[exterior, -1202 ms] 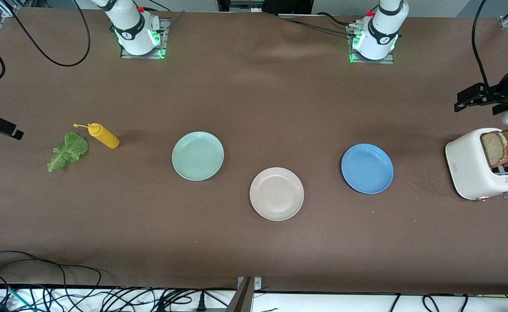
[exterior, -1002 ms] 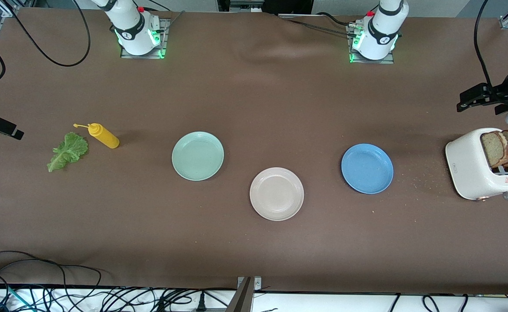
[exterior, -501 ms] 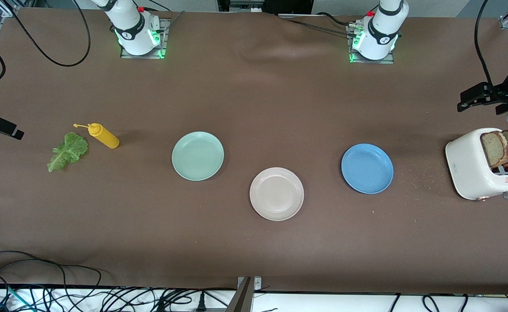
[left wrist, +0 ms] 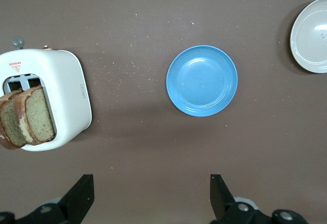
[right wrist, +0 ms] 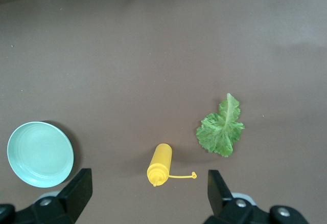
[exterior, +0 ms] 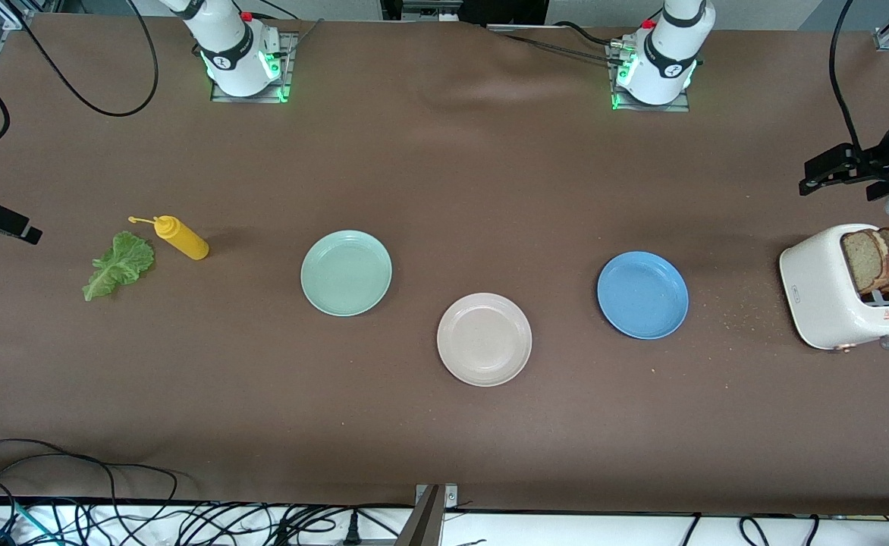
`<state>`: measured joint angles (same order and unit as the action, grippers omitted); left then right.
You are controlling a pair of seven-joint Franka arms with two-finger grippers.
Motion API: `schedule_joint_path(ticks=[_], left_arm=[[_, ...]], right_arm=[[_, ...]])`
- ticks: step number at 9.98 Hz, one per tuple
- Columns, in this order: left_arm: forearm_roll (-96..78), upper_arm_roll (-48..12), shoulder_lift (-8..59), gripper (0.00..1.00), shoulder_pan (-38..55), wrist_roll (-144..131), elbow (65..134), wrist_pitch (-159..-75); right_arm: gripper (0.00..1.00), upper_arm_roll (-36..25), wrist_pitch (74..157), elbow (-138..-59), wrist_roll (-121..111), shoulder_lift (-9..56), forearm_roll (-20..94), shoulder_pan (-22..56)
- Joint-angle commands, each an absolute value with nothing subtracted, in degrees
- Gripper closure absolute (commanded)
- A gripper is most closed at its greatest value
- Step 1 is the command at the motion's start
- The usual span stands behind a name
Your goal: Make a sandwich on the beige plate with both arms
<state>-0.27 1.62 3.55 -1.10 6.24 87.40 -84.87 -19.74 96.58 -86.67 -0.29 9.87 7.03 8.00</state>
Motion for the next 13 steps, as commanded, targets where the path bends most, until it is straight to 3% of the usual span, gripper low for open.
schedule_joint_path(ticks=[1,13], left_arm=[[-0.2,1.3,4.2,0.0,-1.1,7.6,85.8,-83.6],[-0.3,1.3,4.2,0.0,-1.0,7.6,85.8,-83.6]], right_arm=[[0.0,-20.0,95.8,-86.5,-0.5,9.6,7.5,8.0],[0.0,-19.9,96.3,-86.5,-1.0,9.8,7.4,8.0]])
